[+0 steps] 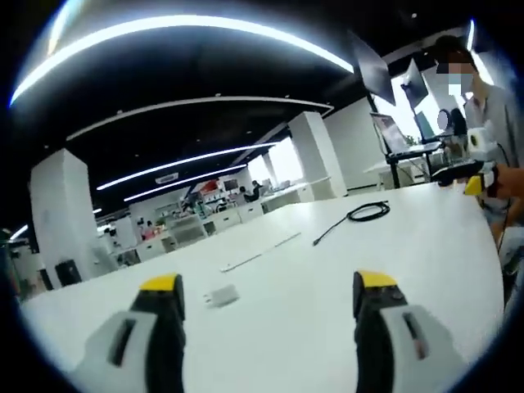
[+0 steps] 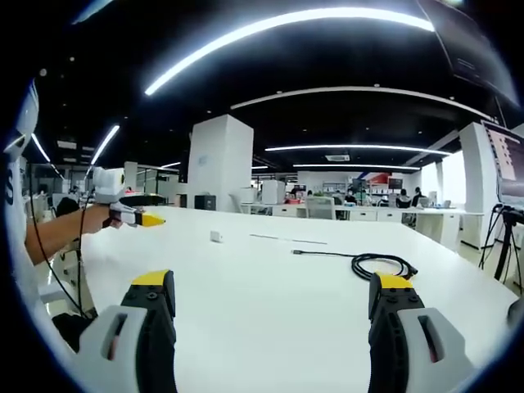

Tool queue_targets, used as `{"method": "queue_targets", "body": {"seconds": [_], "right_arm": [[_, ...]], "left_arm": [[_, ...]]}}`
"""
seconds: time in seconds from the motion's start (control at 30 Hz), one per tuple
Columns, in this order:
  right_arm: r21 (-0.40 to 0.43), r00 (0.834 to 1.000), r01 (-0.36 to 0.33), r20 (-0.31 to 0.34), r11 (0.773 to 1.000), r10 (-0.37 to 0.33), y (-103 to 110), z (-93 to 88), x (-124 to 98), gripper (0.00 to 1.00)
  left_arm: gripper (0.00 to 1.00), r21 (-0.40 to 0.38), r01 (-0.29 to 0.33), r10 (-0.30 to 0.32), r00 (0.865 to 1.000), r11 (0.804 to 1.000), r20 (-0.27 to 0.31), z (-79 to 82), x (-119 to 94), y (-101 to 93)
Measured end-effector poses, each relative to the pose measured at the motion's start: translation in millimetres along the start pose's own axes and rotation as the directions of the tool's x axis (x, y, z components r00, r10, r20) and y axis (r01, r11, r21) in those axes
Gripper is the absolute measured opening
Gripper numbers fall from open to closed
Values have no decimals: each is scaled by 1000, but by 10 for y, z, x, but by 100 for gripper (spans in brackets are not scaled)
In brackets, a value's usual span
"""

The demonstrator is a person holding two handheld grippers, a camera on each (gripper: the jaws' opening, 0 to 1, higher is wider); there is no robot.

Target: Plug the desk Type‑C cable into the charger adapter.

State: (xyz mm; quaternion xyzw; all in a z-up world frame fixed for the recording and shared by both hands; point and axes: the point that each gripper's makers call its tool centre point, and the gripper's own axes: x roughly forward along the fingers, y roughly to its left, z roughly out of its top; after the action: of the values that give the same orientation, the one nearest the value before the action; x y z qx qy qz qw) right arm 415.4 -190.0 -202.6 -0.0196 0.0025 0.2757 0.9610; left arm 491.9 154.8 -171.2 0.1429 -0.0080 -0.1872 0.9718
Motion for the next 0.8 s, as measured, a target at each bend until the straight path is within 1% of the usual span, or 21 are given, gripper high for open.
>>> {"method": "queue_targets", "body": {"seconds": [0.2,0.3,0.37,0.5,0.67,0.8], "right_arm": [[7,1000,2,-9,1000,-2,-24,-41,7,100],[10,1000,-1,-8,1000,1,-25,-42,14,100],[12,1000,-3,-10,1000,3,-24,-49,22,100],[13,1000,-5,-12,1000,6,-22,-61,26,100],[13,1000,-5,-16,1000,5,-24,-74,26,100],[15,1000,-4,-20,1000,4,-26,-80,25,100]], "left_arm": [[81,14,20,-20,1000,1000,-13,-8,155,57],[80,-2,32,-32,999,999,3,-6,285,160],[80,6,30,-30,1000,1000,-11,-36,378,261],[78,6,33,-33,999,999,-5,-1,470,373],[77,14,40,-40,999,999,-8,15,528,408],[70,29,51,-50,999,998,-18,2,605,468]]}}
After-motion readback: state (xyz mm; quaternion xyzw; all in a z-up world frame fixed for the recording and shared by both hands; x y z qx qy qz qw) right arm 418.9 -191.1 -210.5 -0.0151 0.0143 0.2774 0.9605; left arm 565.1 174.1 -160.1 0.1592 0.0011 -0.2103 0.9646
